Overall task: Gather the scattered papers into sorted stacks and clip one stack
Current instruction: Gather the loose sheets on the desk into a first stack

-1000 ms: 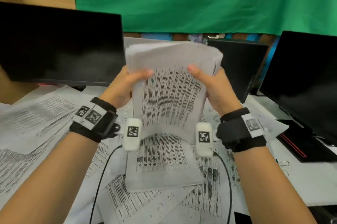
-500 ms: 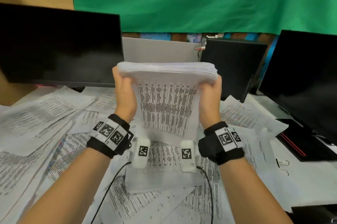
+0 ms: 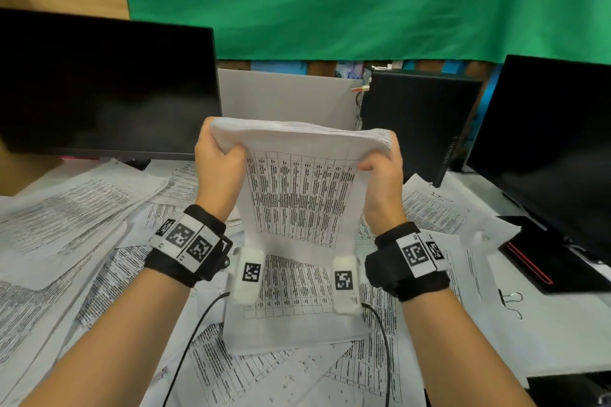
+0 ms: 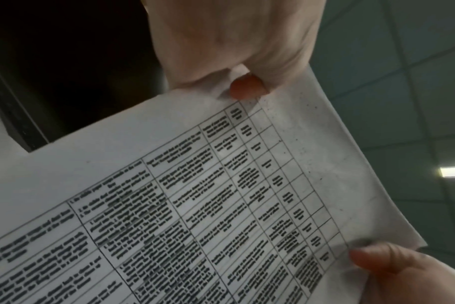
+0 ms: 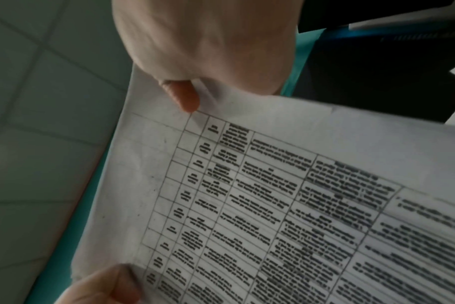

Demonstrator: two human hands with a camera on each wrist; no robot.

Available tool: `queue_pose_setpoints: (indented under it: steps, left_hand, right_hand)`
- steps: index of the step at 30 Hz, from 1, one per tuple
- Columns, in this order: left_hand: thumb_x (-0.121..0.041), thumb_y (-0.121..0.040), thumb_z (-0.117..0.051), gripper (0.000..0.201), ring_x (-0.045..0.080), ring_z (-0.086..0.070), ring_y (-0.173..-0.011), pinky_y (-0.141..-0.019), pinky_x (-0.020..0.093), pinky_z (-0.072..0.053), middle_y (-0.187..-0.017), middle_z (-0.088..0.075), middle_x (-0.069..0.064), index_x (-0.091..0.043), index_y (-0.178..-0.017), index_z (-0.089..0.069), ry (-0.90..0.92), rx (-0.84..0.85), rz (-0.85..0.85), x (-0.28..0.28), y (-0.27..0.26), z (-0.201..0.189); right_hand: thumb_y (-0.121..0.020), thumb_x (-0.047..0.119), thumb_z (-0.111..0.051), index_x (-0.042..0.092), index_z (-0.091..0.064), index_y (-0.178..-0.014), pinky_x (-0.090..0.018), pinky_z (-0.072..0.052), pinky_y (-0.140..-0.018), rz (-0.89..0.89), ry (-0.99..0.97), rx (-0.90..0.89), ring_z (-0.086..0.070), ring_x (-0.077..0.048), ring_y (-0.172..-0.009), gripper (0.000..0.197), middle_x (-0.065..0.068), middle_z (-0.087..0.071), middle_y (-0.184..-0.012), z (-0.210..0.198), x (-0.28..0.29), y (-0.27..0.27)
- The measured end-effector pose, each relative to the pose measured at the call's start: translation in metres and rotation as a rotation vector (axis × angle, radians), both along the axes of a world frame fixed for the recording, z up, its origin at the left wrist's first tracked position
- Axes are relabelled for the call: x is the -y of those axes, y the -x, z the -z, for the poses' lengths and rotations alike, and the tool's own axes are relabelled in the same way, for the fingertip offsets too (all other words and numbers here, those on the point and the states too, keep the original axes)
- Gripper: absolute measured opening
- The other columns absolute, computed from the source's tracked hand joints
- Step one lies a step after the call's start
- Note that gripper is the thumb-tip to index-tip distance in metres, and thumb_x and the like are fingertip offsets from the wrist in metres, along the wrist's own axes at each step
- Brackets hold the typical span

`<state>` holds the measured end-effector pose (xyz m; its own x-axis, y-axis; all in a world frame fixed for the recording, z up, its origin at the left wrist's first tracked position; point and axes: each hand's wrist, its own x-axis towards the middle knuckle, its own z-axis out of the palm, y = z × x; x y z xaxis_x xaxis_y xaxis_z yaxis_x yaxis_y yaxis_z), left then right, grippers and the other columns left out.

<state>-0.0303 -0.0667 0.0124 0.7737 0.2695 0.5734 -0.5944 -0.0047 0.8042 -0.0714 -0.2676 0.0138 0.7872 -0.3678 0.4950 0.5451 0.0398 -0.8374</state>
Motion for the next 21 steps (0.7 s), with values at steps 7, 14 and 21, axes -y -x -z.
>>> queue_pose_setpoints:
  steps: [7, 14, 21]
  left_hand:
    - [0.009, -0.077, -0.045, 0.037, 0.006, -0.058, -0.081, -0.069, 0.019, -0.049, -0.087, -0.06, -0.006, -0.022, -0.093, -0.057, 0.033, -0.047, 0.051, -0.007, -0.002, -0.004]
    - [-0.033, -0.087, -0.063, 0.041, 0.019, -0.062, -0.093, -0.075, 0.03, -0.05, -0.107, -0.063, 0.0, -0.012, -0.12, -0.053, -0.356, -0.6, 0.232, -0.015, -0.009, 0.048]
    - [-0.033, -0.092, -0.057, 0.043, 0.021, -0.062, -0.114, -0.097, 0.043, -0.049, -0.125, -0.065, 0.005, -0.013, -0.129, -0.052, 0.131, -0.755, 0.586, -0.019, 0.012, 0.081]
  right_hand:
    - [-0.091, 0.02, -0.062, 0.017, -0.062, -0.117, -0.039, -0.055, -0.092, -0.161, 0.196, -0.186, -0.067, -0.02, -0.106, 0.026, -0.004, -0.071, -0.111, 0.011, 0.015, 0.003]
    - [-0.098, 0.018, -0.058, 0.018, -0.066, -0.095, -0.041, -0.057, -0.09, 0.133, -0.329, -0.083, -0.07, -0.02, -0.099, 0.008, -0.005, -0.072, -0.1, -0.003, 0.021, -0.008]
    - [-0.099, 0.037, -0.052, 0.014, -0.054, -0.132, -0.044, -0.058, -0.082, -0.035, -0.622, -0.372, -0.064, -0.032, -0.114, 0.04, -0.012, -0.064, -0.127, 0.026, 0.04, -0.011]
